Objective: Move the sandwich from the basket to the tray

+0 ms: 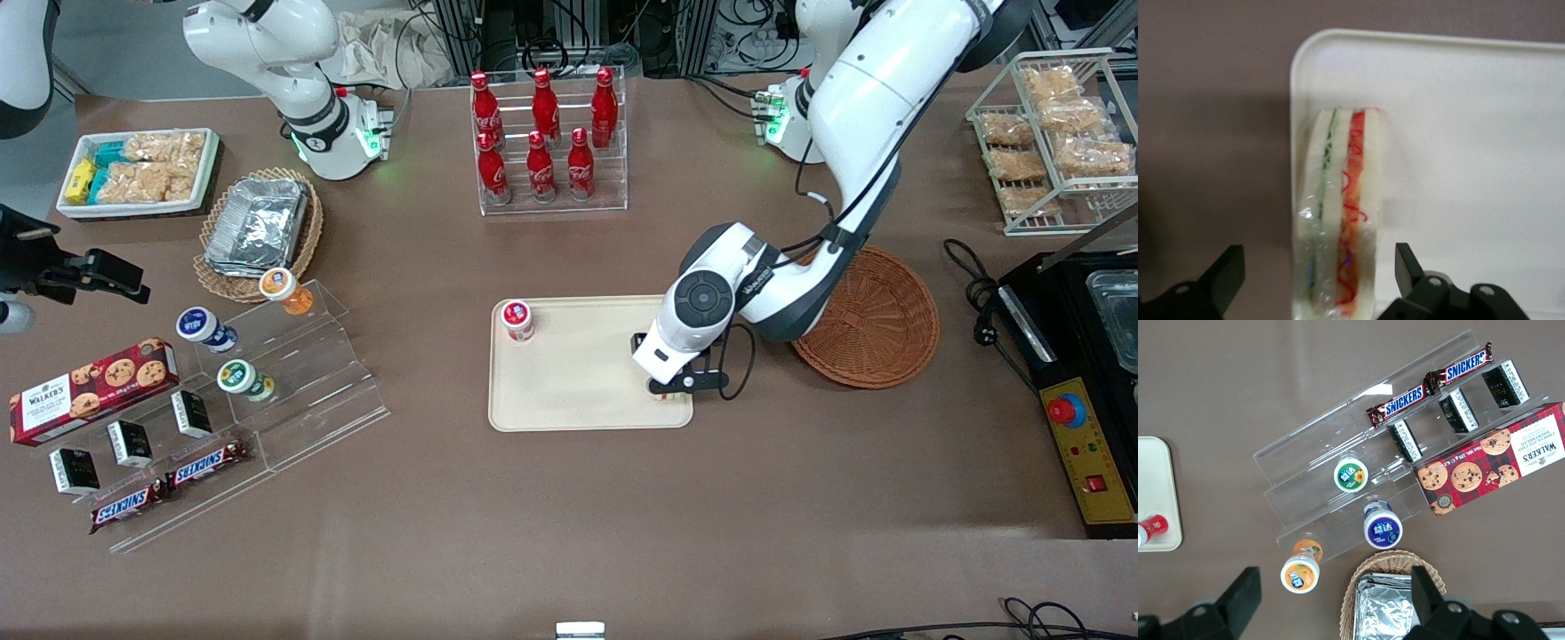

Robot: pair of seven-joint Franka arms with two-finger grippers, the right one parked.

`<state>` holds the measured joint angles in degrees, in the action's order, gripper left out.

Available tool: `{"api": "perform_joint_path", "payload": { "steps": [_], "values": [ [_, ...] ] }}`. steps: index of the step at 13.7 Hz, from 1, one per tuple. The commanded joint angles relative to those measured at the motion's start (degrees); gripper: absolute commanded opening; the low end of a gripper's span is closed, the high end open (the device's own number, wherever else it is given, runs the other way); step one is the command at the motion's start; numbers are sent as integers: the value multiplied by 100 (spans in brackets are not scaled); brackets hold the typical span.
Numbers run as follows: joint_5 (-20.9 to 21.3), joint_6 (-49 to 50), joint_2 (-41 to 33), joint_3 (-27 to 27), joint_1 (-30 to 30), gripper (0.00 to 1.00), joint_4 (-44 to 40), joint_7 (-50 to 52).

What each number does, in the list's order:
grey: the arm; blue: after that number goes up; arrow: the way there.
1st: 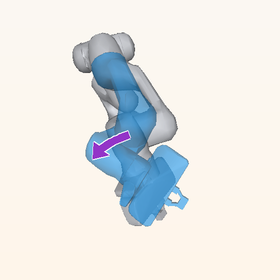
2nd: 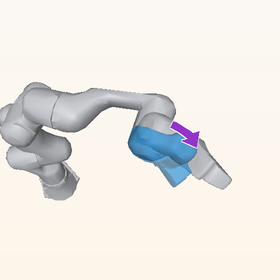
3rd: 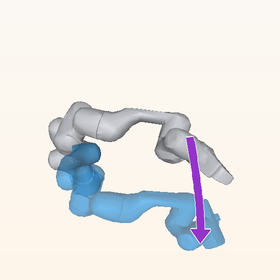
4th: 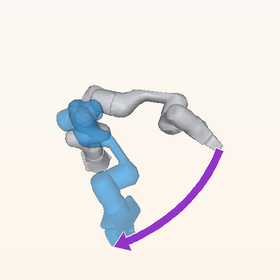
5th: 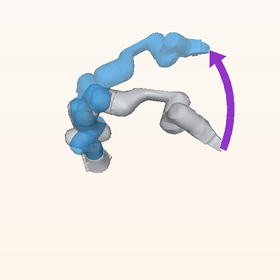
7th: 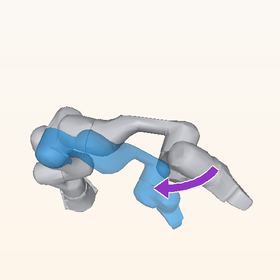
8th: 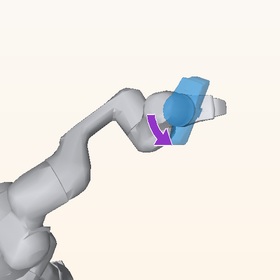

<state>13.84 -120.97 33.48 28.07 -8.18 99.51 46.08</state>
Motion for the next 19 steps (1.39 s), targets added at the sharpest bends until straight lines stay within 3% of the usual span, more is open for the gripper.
{"api": "perform_joint_path", "payload": {
  "steps": [1, 6, 12, 16, 19],
  "values": [
    [-170, 441, -586, 15, 220, 100, 68, 15],
    [-619, 1144, -1298, -11, 528, 100, 59, -659],
    [-602, 1954, -2098, -38, 1529, 100, 59, -2276],
    [-663, 2262, -2582, -845, 1530, 100, 59, -3411],
    [-1006, 2279, -2933, -1530, 1478, 100, 59, -4131]
  ]
}}
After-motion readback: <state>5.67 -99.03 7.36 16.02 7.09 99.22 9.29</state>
